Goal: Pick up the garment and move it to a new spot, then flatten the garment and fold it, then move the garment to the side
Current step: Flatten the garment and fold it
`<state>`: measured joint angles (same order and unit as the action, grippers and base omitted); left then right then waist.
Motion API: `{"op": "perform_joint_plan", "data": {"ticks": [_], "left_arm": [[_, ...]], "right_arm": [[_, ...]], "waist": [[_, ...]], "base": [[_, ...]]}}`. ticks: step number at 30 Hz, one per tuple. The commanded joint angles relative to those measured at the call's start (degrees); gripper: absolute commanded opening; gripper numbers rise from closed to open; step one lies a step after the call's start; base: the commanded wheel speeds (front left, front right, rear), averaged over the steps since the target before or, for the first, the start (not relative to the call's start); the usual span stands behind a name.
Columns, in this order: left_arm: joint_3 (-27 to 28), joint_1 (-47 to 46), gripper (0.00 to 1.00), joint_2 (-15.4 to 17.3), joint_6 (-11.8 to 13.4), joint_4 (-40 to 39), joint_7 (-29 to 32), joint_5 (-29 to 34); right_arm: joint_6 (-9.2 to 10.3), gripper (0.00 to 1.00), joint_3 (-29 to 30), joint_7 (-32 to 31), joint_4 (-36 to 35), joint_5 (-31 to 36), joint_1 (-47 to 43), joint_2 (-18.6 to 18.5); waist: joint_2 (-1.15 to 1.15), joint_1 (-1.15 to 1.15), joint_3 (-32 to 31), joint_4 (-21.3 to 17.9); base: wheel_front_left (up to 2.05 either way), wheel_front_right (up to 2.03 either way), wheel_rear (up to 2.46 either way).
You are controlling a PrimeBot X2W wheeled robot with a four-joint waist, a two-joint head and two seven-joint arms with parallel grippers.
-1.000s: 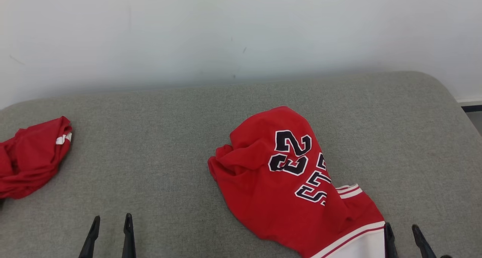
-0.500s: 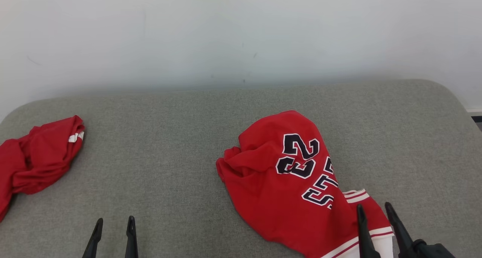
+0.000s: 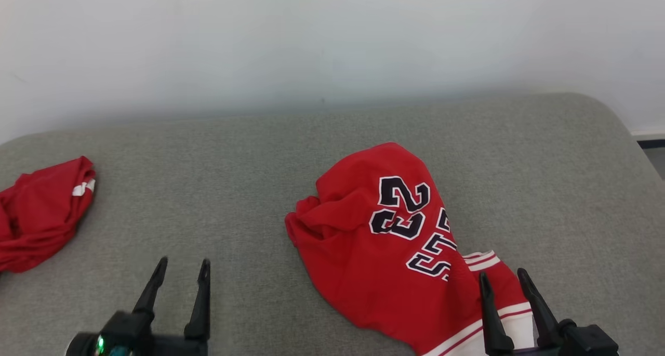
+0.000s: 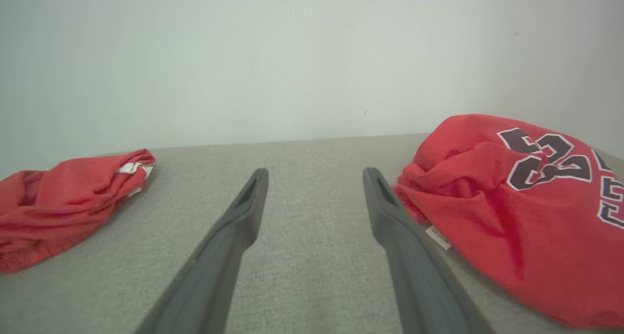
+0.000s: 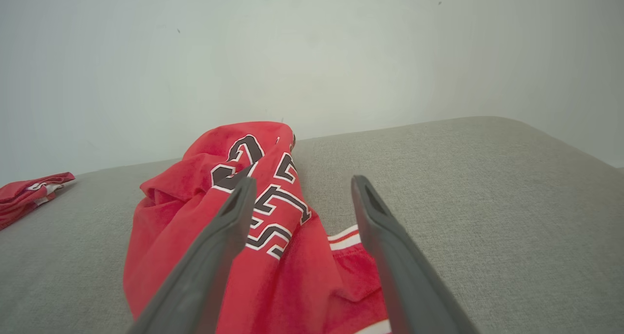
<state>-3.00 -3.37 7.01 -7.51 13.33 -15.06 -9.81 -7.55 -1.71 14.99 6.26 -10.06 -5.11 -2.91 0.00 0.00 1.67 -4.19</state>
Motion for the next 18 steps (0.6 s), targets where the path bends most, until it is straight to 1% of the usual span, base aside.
{"op": "perform_joint_plan", "data": {"ticks": [1, 6, 9, 14, 18], "left_arm": [[-0.69, -1.65, 1.0, 0.42, 0.07, 0.56, -0.2, -0.44], [-6.9, -9.5, 1.0, 3.68, 0.07, 5.26, -0.2, -2.67], [-11.31, -14.28, 1.0, 5.77, 0.07, 9.53, -0.2, -4.34], [-19.24, -22.26, 1.0, 9.25, 0.07, 17.67, -0.2, -8.36], [-25.19, -27.54, 1.0, 11.35, 0.08, 23.46, -0.04, -12.79]], "right_arm": [[0.13, 1.0, -0.21, 0.22, -0.19, -0.12, 0.49, 0.05], [0.13, 1.0, -0.51, 0.22, -0.47, -0.64, 1.89, 0.05], [0.13, 1.0, -0.84, 0.21, -0.42, -1.06, 2.75, 0.05], [0.13, 1.0, -1.01, 0.22, -0.47, -2.03, 3.88, 0.07], [0.13, 1.0, -0.95, 0.21, -0.15, -2.73, 4.0, 0.06]], "waist": [[0.0, 0.0, 1.07, -1.14], [0.0, 0.0, 3.09, -3.51], [0.0, 0.0, 4.48, -5.33], [0.0, 0.0, 6.86, -8.82], [0.0, 0.0, 8.01, -10.99]], "base": [[0.0, 0.0, 0.0], [0.0, 0.0, 0.0], [0.0, 0.0, 0.0], [0.0, 0.0, 0.0], [0.0, 0.0, 0.0]]}}
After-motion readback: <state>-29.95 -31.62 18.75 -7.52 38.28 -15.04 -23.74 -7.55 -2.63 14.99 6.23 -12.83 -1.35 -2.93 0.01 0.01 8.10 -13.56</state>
